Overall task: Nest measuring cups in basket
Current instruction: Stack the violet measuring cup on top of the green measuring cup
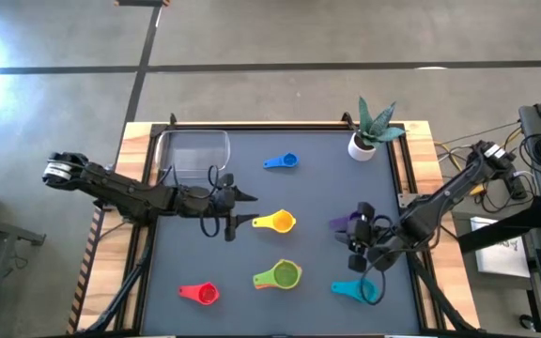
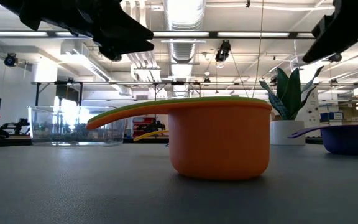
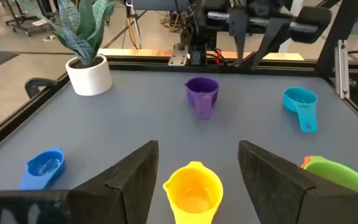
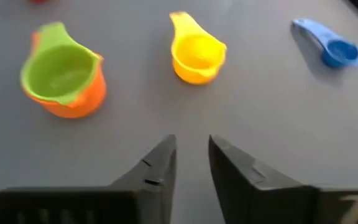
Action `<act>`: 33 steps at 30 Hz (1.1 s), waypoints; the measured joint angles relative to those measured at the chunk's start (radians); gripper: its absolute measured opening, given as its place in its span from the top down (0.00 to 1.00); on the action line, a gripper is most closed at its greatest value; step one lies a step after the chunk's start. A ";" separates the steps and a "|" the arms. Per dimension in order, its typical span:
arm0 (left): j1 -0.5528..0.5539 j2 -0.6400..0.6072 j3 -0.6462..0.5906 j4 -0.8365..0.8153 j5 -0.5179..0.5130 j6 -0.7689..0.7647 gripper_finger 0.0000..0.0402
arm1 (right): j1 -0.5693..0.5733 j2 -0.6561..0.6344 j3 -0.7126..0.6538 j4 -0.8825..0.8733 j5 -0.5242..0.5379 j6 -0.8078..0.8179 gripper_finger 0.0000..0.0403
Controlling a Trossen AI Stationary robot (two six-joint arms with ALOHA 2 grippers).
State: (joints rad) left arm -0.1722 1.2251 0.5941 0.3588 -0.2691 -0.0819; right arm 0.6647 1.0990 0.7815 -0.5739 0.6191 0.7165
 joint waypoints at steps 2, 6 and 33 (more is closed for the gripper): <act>0.000 0.002 0.000 0.000 0.000 -0.005 0.49 | 0.000 0.009 0.000 -0.016 0.000 0.020 0.71; -0.001 0.007 -0.001 0.001 0.000 -0.005 0.49 | 0.000 0.017 0.000 -0.021 0.000 0.027 0.64; -0.001 0.008 -0.001 0.001 0.000 -0.006 0.49 | 0.000 0.017 0.000 -0.103 -0.019 0.113 0.59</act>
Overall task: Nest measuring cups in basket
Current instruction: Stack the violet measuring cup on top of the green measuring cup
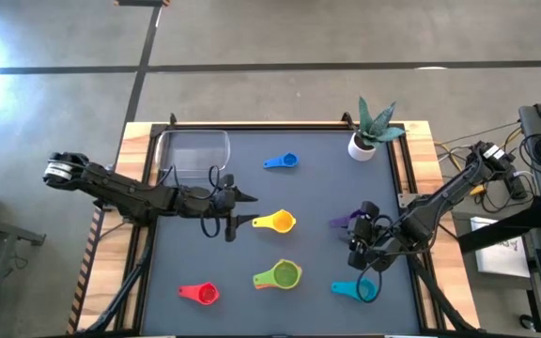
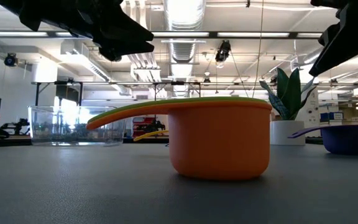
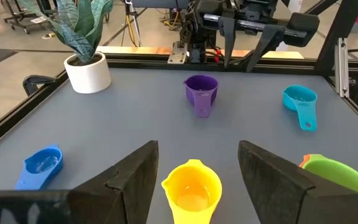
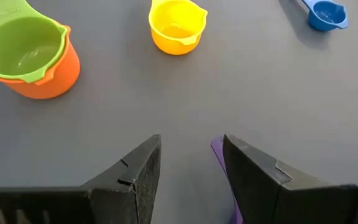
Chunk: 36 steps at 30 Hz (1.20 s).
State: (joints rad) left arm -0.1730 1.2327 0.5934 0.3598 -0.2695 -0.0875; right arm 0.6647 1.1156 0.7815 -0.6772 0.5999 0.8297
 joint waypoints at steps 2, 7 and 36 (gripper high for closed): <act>0.000 0.000 0.000 0.000 0.000 0.000 0.49 | 0.000 0.000 0.000 0.000 0.000 0.000 0.59; 0.000 0.000 0.000 -0.001 0.000 0.000 0.49 | 0.000 0.000 0.000 0.000 0.000 0.000 0.60; 0.000 0.000 0.000 -0.002 0.000 -0.004 0.49 | 0.000 0.001 -0.016 -0.004 0.029 -0.018 0.59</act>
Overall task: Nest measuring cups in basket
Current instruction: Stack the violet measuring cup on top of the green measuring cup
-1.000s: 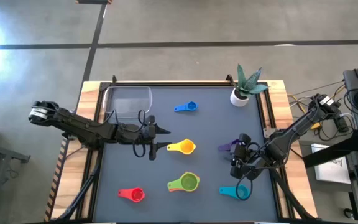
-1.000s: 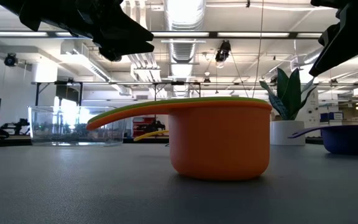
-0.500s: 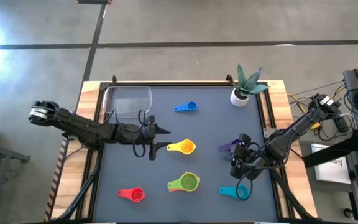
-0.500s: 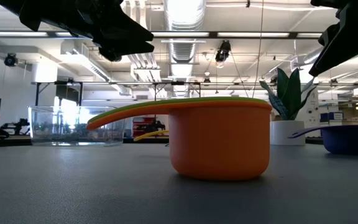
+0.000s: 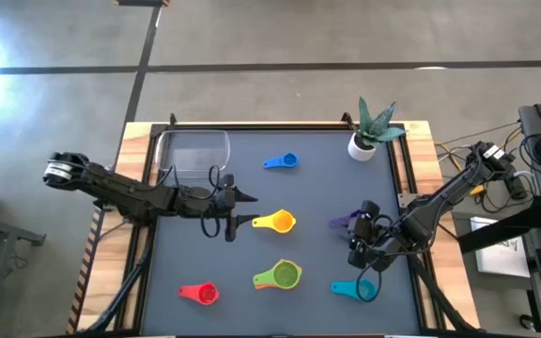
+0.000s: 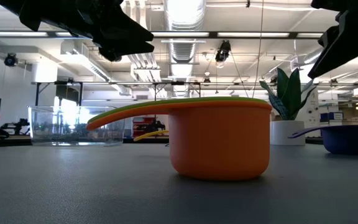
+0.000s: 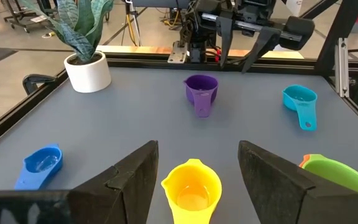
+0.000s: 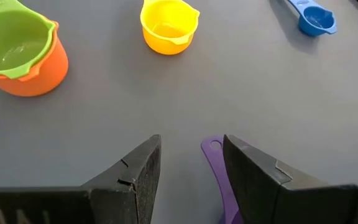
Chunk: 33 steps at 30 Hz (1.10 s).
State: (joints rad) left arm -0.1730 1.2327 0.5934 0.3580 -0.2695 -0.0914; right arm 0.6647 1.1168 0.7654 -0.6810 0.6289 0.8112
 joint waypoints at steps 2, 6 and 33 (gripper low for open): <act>0.000 0.000 0.000 0.000 0.000 0.000 0.49 | 0.000 0.000 0.000 -0.005 0.000 0.000 0.59; 0.000 0.000 0.000 -0.005 0.000 -0.009 0.49 | 0.000 0.000 0.000 -0.022 -0.001 0.001 0.59; 0.000 0.000 0.000 -0.023 0.000 -0.031 0.49 | -0.093 0.122 0.000 -0.207 -0.304 0.053 0.59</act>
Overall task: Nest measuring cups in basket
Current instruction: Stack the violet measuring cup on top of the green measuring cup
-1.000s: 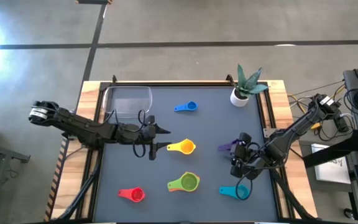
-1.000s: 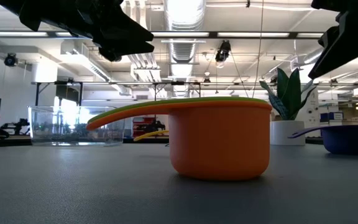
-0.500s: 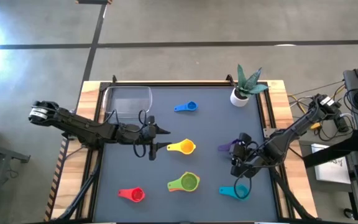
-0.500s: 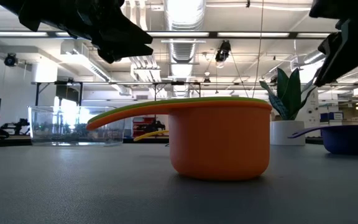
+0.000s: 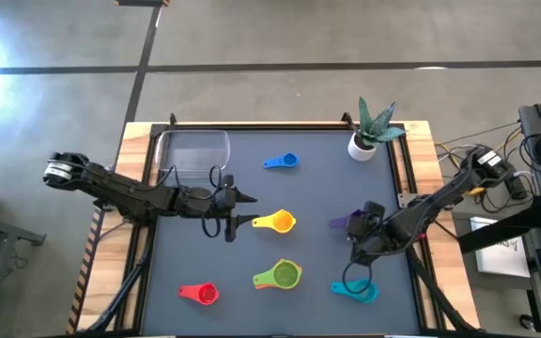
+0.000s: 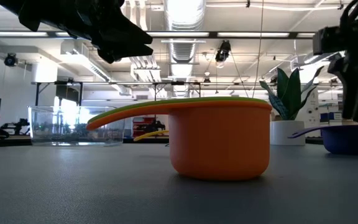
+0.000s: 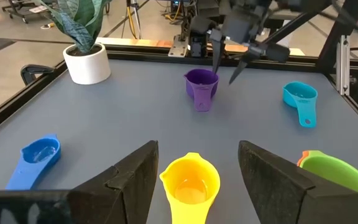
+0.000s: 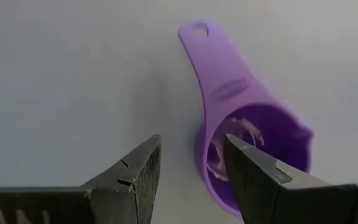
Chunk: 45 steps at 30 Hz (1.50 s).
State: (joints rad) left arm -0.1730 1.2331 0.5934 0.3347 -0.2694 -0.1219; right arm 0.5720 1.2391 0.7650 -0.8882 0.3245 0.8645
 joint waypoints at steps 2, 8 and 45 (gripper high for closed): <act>0.000 0.000 0.000 0.000 0.000 0.000 0.49 | 0.000 0.024 0.000 -0.001 -0.010 0.000 0.59; 0.000 0.000 0.000 0.000 0.009 -0.002 0.49 | -0.003 0.068 0.000 -0.040 -0.011 0.008 0.59; -0.002 -0.312 -0.045 -0.188 0.018 -0.006 0.49 | -0.003 0.202 0.374 -0.039 0.117 -0.167 0.98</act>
State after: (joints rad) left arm -0.1749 0.9216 0.5485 0.1471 -0.2512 -0.1280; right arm 0.5686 1.4414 1.1393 -0.9277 0.4416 0.6977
